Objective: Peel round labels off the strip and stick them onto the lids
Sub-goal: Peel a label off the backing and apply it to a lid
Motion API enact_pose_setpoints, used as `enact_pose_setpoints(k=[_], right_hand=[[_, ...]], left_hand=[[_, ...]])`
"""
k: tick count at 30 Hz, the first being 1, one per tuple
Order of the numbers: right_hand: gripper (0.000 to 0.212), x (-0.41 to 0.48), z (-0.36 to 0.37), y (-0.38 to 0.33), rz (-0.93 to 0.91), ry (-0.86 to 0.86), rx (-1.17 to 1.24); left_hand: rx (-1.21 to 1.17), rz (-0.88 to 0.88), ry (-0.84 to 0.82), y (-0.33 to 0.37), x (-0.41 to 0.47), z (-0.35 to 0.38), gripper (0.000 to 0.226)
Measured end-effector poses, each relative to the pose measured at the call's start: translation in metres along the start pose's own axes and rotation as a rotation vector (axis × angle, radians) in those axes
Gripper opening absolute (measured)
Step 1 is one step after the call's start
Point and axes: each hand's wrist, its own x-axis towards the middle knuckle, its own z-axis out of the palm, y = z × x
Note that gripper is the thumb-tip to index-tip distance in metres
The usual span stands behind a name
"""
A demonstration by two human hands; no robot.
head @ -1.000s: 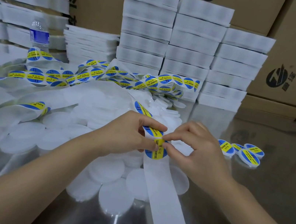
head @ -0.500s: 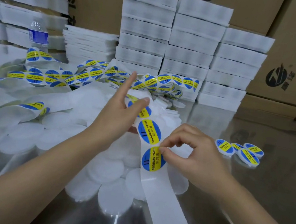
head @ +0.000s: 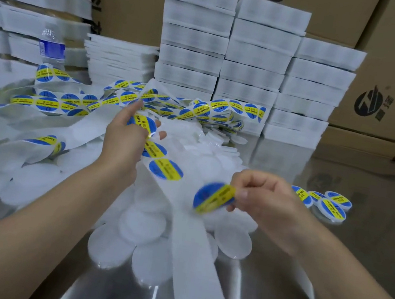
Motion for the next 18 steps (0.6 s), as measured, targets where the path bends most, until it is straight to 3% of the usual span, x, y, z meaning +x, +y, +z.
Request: enact_pose_setpoints(k=[4,7,9,12,18], right_hand=[[0.008,0.005,-0.007,-0.004,-0.008,0.148,0.303],[0.017,0.008,-0.009,-0.004,0.025,0.274,0.240],[0.011,0.009,-0.010,-0.002,0.063,0.361,0.127],[0.031,0.011,-0.011,0.007,0.136,0.404,-0.129],[0.079,0.006,0.000,0.026,0.066,0.212,-0.755]], left_hand=[[0.085,-0.019,-0.092,0.000,-0.003,0.005,0.049],[0.118,-0.044,-0.169,-0.002,-0.004,0.006,0.052],[0.125,-0.066,-0.233,-0.002,-0.006,0.006,0.050],[0.104,-0.094,-0.333,-0.002,-0.010,0.008,0.044],[0.114,-0.105,-0.413,-0.004,-0.016,0.012,0.043]])
